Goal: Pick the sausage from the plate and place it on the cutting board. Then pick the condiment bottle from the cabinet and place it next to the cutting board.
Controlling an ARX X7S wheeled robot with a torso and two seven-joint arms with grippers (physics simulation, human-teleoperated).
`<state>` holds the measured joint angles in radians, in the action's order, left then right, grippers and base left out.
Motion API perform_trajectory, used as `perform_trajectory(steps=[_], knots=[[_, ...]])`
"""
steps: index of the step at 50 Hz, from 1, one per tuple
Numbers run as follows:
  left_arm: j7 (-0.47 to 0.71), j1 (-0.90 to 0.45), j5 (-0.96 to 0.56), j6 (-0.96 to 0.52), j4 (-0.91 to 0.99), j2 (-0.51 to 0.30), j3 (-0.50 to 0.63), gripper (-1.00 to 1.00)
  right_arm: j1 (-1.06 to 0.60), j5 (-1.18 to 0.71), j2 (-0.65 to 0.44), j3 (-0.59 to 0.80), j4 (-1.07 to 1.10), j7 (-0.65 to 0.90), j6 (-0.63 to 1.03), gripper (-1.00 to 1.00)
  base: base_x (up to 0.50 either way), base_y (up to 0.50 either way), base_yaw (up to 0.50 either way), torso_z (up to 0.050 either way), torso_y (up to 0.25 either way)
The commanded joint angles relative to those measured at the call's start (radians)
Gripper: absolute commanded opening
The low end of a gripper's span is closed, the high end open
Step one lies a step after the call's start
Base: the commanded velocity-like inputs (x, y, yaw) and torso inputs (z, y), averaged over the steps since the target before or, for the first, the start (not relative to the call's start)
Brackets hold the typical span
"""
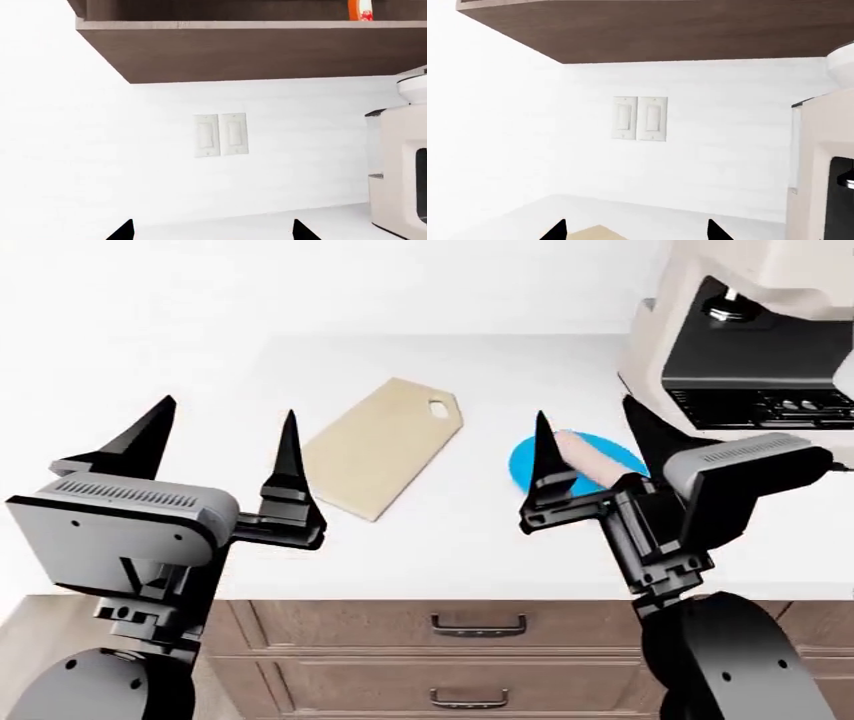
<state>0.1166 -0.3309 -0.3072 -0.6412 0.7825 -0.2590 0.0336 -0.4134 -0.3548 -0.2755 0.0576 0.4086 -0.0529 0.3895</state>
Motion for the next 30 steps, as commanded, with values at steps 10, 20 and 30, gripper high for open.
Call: perform_trajectory(steps=[10,20,30], knots=[[0.008,-0.001,-0.008,0.005,-0.007,-0.008,0.010,1.00,0.003,-0.005,-0.019,0.012,0.032,-0.001,-0.009,1.00,0.50,0.21,0.00,0.000,0.000],[0.015,-0.004,-0.028,-0.017,0.020,-0.013,0.005,1.00,-0.423,-0.468,-0.211,-0.112,0.327,0.141,0.766,1.00,0.20,0.07,0.00,0.000,0.002],[0.015,-0.002,-0.039,-0.009,0.024,-0.015,0.004,1.00,-1.069,-0.935,-0.492,0.174,0.097,0.237,1.169,1.00,0.00,0.00,0.00,0.000,0.000]])
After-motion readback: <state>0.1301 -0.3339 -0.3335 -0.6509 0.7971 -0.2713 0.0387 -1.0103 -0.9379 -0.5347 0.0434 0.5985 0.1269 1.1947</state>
